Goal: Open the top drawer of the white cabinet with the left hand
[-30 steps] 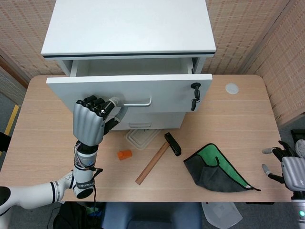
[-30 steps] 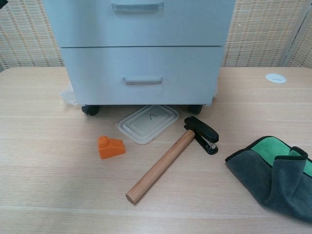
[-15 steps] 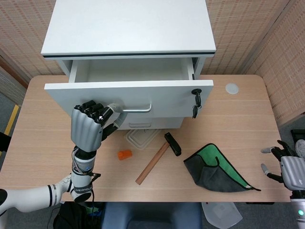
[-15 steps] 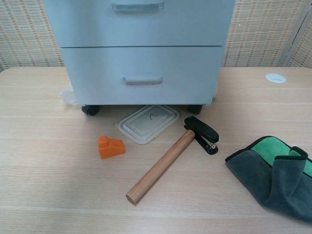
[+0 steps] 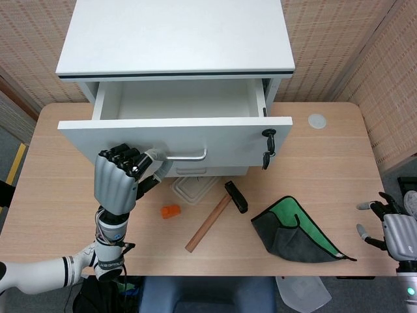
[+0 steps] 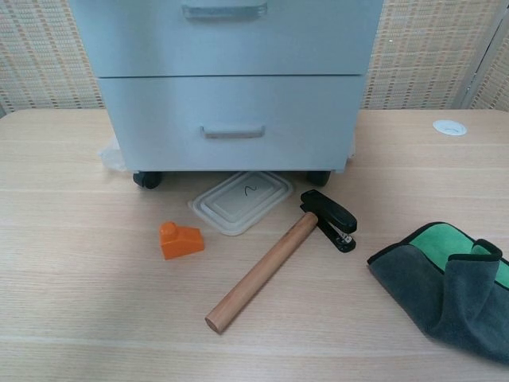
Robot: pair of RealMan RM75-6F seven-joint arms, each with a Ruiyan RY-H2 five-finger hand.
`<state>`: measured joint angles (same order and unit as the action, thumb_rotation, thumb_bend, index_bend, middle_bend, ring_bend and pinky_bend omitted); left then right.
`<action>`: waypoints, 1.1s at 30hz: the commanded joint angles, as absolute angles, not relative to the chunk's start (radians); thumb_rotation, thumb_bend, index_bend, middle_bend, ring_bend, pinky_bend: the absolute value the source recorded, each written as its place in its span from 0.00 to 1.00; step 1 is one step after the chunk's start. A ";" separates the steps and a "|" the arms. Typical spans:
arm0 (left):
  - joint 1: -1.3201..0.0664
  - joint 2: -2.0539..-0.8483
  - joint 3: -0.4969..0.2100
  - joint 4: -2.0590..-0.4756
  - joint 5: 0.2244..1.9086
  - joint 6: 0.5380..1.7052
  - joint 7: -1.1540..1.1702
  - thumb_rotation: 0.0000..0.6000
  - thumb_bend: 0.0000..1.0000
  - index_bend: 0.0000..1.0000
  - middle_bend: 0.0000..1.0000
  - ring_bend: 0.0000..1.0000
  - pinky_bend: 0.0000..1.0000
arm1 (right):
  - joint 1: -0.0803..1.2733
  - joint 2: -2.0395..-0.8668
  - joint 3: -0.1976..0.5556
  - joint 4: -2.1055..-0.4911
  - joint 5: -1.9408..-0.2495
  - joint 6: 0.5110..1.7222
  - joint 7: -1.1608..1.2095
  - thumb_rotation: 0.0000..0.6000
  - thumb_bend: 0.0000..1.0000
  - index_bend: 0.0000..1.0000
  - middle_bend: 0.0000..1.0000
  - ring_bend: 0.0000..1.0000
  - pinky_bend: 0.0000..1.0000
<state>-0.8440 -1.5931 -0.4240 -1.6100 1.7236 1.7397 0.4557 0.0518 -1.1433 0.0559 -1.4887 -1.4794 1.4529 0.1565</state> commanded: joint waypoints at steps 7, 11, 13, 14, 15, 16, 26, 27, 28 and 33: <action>-0.823 -1.584 -0.417 -1.640 1.754 1.747 0.456 1.00 0.32 0.59 1.00 1.00 1.00 | 0.053 -1.144 0.056 -1.494 -1.480 1.452 0.151 1.00 0.27 0.36 0.38 0.23 0.28; -0.814 -1.580 -0.415 -1.652 1.764 1.747 0.453 1.00 0.32 0.59 1.00 1.00 1.00 | 0.054 -1.143 0.056 -1.496 -1.479 1.451 0.147 1.00 0.27 0.36 0.38 0.23 0.28; -0.810 -1.578 -0.414 -1.657 1.772 1.748 0.453 1.00 0.32 0.59 1.00 1.00 1.00 | 0.054 -1.143 0.057 -1.498 -1.480 1.451 0.146 1.00 0.27 0.36 0.38 0.23 0.28; -0.808 -1.577 -0.413 -1.660 1.775 1.748 0.453 1.00 0.32 0.59 1.00 1.00 1.00 | 0.054 -1.143 0.057 -1.499 -1.480 1.451 0.145 1.00 0.27 0.36 0.38 0.23 0.28; -0.805 -1.577 -0.412 -1.663 1.777 1.748 0.452 1.00 0.32 0.59 1.00 1.00 1.00 | 0.054 -1.143 0.057 -1.499 -1.480 1.451 0.144 1.00 0.27 0.36 0.38 0.23 0.28; -0.803 -1.576 -0.410 -1.665 1.780 1.748 0.452 1.00 0.32 0.60 1.00 1.00 1.00 | 0.054 -1.143 0.057 -1.500 -1.480 1.452 0.143 1.00 0.27 0.36 0.38 0.23 0.28; -0.788 -1.575 -0.402 -1.684 1.794 1.728 0.455 1.00 0.32 0.60 1.00 1.00 1.00 | 0.053 -1.145 0.056 -1.501 -1.478 1.454 0.139 1.00 0.27 0.36 0.38 0.23 0.28; -0.787 -1.575 -0.401 -1.685 1.794 1.726 0.454 1.00 0.32 0.60 1.00 1.00 1.00 | 0.052 -1.145 0.056 -1.501 -1.478 1.454 0.139 1.00 0.27 0.36 0.38 0.23 0.28; -0.785 -1.574 -0.400 -1.686 1.795 1.725 0.453 1.00 0.32 0.60 1.00 1.00 1.00 | 0.052 -1.145 0.056 -1.501 -1.478 1.454 0.139 1.00 0.27 0.36 0.38 0.23 0.28; -0.777 -1.573 -0.395 -1.696 1.812 1.725 0.450 1.00 0.32 0.60 1.00 1.00 1.00 | 0.053 -1.146 0.056 -1.500 -1.476 1.451 0.138 1.00 0.27 0.36 0.38 0.23 0.28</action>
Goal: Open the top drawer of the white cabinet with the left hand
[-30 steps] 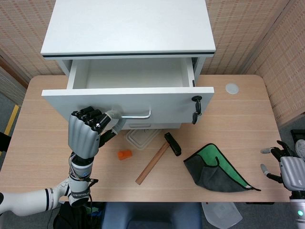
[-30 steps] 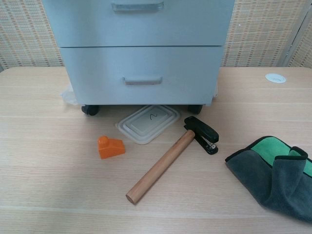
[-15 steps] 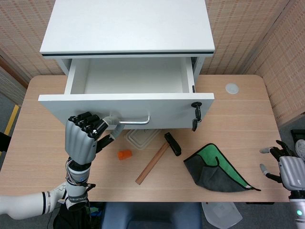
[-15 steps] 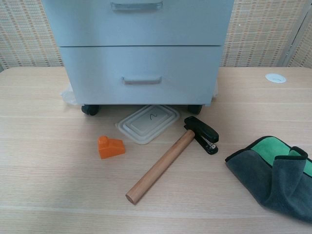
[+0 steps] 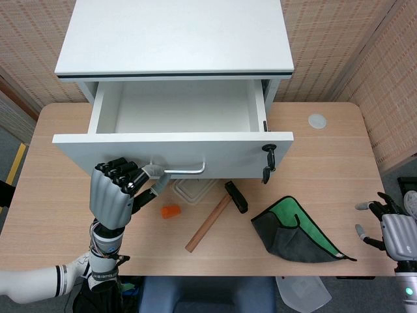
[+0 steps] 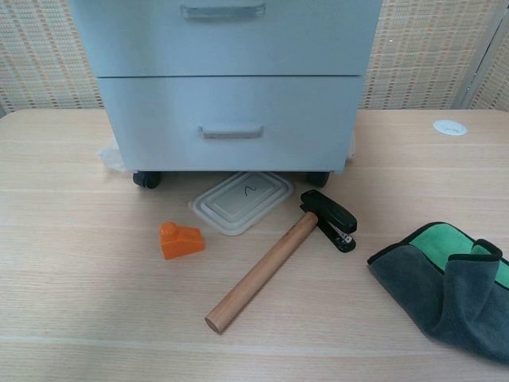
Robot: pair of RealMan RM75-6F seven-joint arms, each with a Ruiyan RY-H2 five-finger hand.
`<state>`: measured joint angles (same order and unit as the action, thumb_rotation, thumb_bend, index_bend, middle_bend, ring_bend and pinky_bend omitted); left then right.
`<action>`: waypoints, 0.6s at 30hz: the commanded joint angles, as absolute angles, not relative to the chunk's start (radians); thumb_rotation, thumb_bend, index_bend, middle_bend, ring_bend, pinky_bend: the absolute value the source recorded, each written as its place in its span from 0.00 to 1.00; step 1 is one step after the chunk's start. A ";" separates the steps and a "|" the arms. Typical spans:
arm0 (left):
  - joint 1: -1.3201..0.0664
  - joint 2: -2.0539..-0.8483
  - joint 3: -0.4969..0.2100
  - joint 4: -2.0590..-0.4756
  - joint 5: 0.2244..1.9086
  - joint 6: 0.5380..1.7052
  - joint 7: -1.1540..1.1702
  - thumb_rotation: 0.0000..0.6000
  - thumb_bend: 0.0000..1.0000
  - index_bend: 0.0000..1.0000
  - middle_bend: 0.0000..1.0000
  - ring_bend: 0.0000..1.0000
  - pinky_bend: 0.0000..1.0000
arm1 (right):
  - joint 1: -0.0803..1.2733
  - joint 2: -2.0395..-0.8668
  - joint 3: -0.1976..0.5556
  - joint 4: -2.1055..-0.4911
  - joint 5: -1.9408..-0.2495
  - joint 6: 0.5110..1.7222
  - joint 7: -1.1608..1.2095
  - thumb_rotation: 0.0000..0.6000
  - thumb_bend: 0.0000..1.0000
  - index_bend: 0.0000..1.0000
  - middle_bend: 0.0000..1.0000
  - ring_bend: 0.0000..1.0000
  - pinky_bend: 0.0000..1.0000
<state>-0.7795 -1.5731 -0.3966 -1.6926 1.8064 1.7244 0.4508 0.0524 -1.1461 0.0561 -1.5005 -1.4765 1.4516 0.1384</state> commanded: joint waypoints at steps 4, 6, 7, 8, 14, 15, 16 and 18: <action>-0.772 -1.573 -0.393 -1.702 1.822 1.722 0.450 1.00 0.32 0.60 1.00 1.00 1.00 | 0.054 -1.146 0.057 -1.501 -1.477 1.451 0.137 1.00 0.27 0.36 0.38 0.23 0.28; -0.769 -1.573 -0.392 -1.705 1.825 1.720 0.450 1.00 0.32 0.60 1.00 1.00 1.00 | 0.053 -1.145 0.057 -1.502 -1.476 1.451 0.137 1.00 0.27 0.36 0.38 0.23 0.28; -0.768 -1.573 -0.391 -1.707 1.826 1.719 0.449 1.00 0.32 0.60 1.00 1.00 1.00 | 0.053 -1.145 0.057 -1.502 -1.476 1.451 0.136 1.00 0.27 0.36 0.38 0.23 0.28; -0.766 -1.573 -0.390 -1.708 1.828 1.719 0.448 1.00 0.32 0.60 1.00 1.00 1.00 | 0.053 -1.146 0.057 -1.503 -1.475 1.451 0.135 1.00 0.27 0.36 0.38 0.23 0.28; -0.756 -1.570 -0.384 -1.720 1.847 1.719 0.447 1.00 0.32 0.60 1.00 1.00 1.00 | 0.052 -1.146 0.056 -1.503 -1.475 1.451 0.134 1.00 0.27 0.36 0.38 0.23 0.28; -0.754 -1.570 -0.384 -1.723 1.850 1.719 0.447 1.00 0.32 0.60 1.00 1.00 1.00 | 0.052 -1.146 0.056 -1.503 -1.475 1.451 0.134 1.00 0.27 0.36 0.38 0.23 0.28; -0.753 -1.570 -0.384 -1.725 1.852 1.719 0.447 1.00 0.32 0.60 1.00 1.00 1.00 | 0.052 -1.147 0.056 -1.503 -1.475 1.451 0.134 1.00 0.27 0.36 0.38 0.23 0.28; -0.750 -1.569 -0.382 -1.731 1.858 1.718 0.446 1.00 0.32 0.60 1.00 1.00 1.00 | 0.052 -1.147 0.056 -1.503 -1.476 1.451 0.133 1.00 0.27 0.36 0.38 0.23 0.28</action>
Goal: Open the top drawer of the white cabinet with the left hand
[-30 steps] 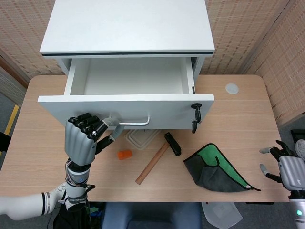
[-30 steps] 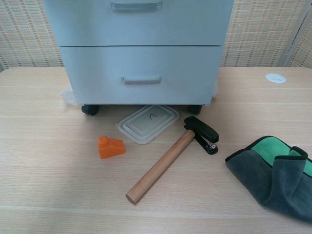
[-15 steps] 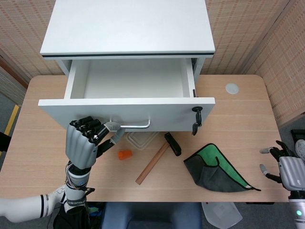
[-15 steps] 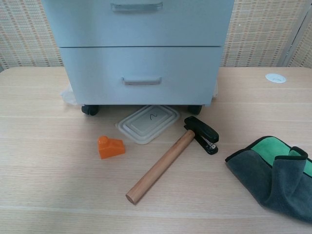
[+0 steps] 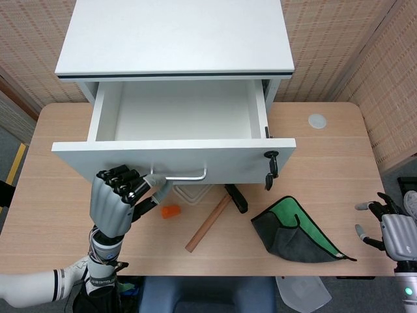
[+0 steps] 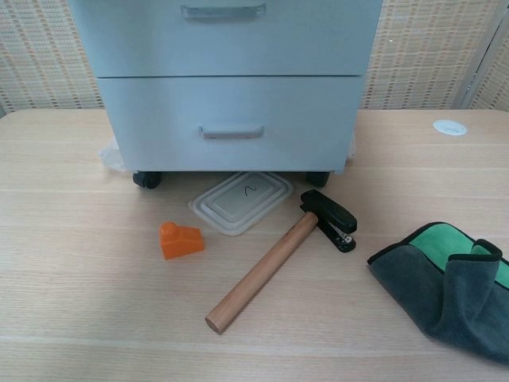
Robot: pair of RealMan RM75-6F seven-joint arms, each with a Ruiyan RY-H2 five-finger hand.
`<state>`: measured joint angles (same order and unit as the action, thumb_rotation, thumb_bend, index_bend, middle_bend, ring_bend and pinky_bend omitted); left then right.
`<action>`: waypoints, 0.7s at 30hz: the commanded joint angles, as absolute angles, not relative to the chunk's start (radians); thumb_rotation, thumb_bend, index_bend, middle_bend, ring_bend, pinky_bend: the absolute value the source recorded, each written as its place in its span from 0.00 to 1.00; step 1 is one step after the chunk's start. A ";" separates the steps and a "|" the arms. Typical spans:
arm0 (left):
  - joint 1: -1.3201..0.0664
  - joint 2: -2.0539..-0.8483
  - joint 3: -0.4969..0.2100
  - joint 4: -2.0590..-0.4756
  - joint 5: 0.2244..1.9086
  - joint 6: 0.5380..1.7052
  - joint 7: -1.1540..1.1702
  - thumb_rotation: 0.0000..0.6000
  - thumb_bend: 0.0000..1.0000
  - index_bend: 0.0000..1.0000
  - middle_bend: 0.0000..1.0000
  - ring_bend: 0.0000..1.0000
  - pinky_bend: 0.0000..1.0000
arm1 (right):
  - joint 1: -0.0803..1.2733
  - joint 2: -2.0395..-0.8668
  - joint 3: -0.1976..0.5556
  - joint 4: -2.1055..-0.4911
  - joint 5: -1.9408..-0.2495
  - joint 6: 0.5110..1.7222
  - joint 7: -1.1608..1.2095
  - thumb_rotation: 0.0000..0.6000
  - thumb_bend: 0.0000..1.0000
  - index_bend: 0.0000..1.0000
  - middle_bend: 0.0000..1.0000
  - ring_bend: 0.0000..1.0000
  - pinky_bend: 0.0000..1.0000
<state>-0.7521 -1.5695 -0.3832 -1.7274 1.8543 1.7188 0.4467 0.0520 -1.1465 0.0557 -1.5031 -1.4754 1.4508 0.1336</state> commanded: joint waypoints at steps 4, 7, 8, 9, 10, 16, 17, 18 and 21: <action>-0.743 -1.567 -0.380 -1.740 1.869 1.718 0.447 1.00 0.32 0.60 1.00 1.00 1.00 | 0.052 -1.147 0.056 -1.503 -1.475 1.451 0.134 1.00 0.27 0.36 0.38 0.23 0.28; -0.737 -1.565 -0.378 -1.748 1.875 1.717 0.444 1.00 0.32 0.60 1.00 1.00 1.00 | 0.051 -1.147 0.055 -1.502 -1.475 1.452 0.134 1.00 0.27 0.36 0.38 0.23 0.28; -0.735 -1.564 -0.378 -1.749 1.878 1.717 0.444 1.00 0.32 0.60 1.00 1.00 1.00 | 0.051 -1.147 0.055 -1.502 -1.475 1.452 0.134 1.00 0.27 0.36 0.38 0.23 0.28; -0.734 -1.564 -0.377 -1.750 1.881 1.717 0.444 1.00 0.32 0.60 1.00 1.00 1.00 | 0.051 -1.148 0.055 -1.502 -1.475 1.451 0.134 1.00 0.27 0.36 0.38 0.23 0.28; -0.733 -1.564 -0.376 -1.752 1.883 1.717 0.443 1.00 0.32 0.60 1.00 1.00 1.00 | 0.051 -1.147 0.055 -1.502 -1.475 1.451 0.133 1.00 0.27 0.36 0.38 0.23 0.28; -0.720 -1.560 -0.373 -1.767 1.903 1.723 0.439 1.00 0.32 0.60 1.00 1.00 1.00 | 0.052 -1.148 0.056 -1.504 -1.476 1.451 0.131 1.00 0.27 0.36 0.38 0.23 0.28; -0.718 -1.560 -0.372 -1.769 1.906 1.723 0.439 1.00 0.32 0.60 1.00 1.00 1.00 | 0.052 -1.148 0.056 -1.504 -1.476 1.451 0.130 1.00 0.27 0.36 0.38 0.23 0.28; -0.716 -1.559 -0.371 -1.770 1.910 1.724 0.439 1.00 0.32 0.60 1.00 1.00 1.00 | 0.052 -1.148 0.056 -1.504 -1.476 1.451 0.130 1.00 0.27 0.36 0.38 0.23 0.28; -0.710 -1.557 -0.368 -1.776 1.921 1.727 0.437 1.00 0.32 0.60 1.00 1.00 1.00 | 0.052 -1.149 0.056 -1.504 -1.475 1.452 0.130 1.00 0.27 0.36 0.38 0.23 0.28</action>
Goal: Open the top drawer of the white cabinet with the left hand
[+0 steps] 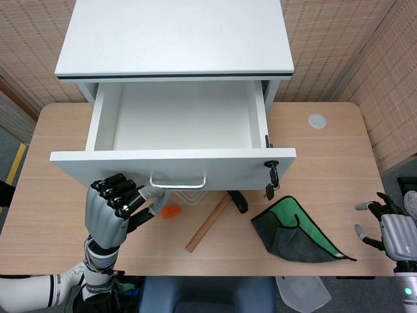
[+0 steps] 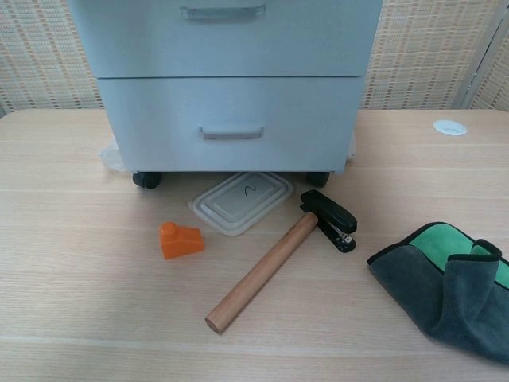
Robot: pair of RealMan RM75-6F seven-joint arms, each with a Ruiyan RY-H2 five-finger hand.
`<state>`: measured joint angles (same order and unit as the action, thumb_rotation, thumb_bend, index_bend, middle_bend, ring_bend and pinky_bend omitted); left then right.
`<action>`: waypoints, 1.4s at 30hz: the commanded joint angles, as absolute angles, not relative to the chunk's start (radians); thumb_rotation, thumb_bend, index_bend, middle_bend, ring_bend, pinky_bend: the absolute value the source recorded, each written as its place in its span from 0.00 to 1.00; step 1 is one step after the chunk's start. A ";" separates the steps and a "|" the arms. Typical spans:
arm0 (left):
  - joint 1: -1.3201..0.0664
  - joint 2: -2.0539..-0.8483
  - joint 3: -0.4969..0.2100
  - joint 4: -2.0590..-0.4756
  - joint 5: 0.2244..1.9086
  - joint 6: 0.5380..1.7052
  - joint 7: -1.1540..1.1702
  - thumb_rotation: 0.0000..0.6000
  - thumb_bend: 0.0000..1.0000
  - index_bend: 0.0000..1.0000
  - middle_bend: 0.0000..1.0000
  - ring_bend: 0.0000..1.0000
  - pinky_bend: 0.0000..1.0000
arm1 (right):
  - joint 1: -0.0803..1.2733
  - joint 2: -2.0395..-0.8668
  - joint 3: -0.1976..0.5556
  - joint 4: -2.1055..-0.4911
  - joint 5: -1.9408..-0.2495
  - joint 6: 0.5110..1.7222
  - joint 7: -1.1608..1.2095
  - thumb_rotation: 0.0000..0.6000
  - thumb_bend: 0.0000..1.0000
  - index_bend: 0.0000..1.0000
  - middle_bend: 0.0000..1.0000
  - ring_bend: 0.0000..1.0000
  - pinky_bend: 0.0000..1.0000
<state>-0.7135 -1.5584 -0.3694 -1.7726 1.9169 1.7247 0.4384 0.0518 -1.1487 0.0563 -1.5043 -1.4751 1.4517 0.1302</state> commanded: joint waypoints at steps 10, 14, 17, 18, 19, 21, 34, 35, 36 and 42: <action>-0.659 -1.511 -0.344 -1.819 1.967 1.764 0.391 1.00 0.32 0.55 1.00 1.00 1.00 | 0.057 -1.151 0.058 -1.502 -1.478 1.448 0.133 1.00 0.27 0.36 0.38 0.23 0.28; -0.620 -1.475 -0.321 -1.841 1.980 1.787 0.366 1.00 0.32 0.57 1.00 1.00 1.00 | 0.063 -1.154 0.059 -1.500 -1.482 1.443 0.134 1.00 0.27 0.36 0.38 0.23 0.28; -0.583 -1.444 -0.305 -1.847 1.984 1.812 0.349 1.00 0.32 0.58 1.00 0.98 1.00 | 0.067 -1.155 0.061 -1.501 -1.485 1.442 0.135 1.00 0.27 0.36 0.38 0.23 0.28; -0.571 -1.436 -0.301 -1.844 1.985 1.820 0.346 1.00 0.32 0.59 1.00 0.97 1.00 | 0.067 -1.155 0.061 -1.501 -1.485 1.442 0.135 1.00 0.27 0.36 0.38 0.23 0.28; -0.556 -1.426 -0.292 -1.839 1.987 1.830 0.335 1.00 0.32 0.59 1.00 0.96 1.00 | 0.068 -1.155 0.062 -1.501 -1.485 1.443 0.135 1.00 0.27 0.36 0.38 0.23 0.28; -0.533 -1.411 -0.279 -1.827 1.988 1.846 0.321 1.00 0.32 0.60 1.00 0.95 1.00 | 0.068 -1.154 0.062 -1.501 -1.484 1.444 0.135 1.00 0.27 0.36 0.38 0.23 0.28; -0.387 -1.315 -0.212 -1.748 1.886 1.901 0.198 1.00 0.32 0.64 0.90 0.82 0.98 | 0.074 -1.159 0.065 -1.504 -1.484 1.442 0.134 1.00 0.27 0.36 0.38 0.23 0.28; -0.377 -1.309 -0.207 -1.743 1.871 1.900 0.188 1.00 0.32 0.63 0.89 0.81 0.98 | 0.074 -1.159 0.065 -1.504 -1.484 1.442 0.134 1.00 0.27 0.36 0.38 0.23 0.28; -0.366 -1.301 -0.202 -1.739 1.854 1.897 0.179 1.00 0.32 0.63 0.89 0.80 0.97 | 0.075 -1.159 0.066 -1.504 -1.484 1.441 0.134 1.00 0.27 0.36 0.38 0.23 0.28; -0.312 -1.274 -0.193 -1.695 1.782 1.903 0.129 1.00 0.32 0.63 0.84 0.74 0.89 | 0.083 -1.160 0.069 -1.504 -1.481 1.432 0.131 1.00 0.27 0.36 0.38 0.23 0.28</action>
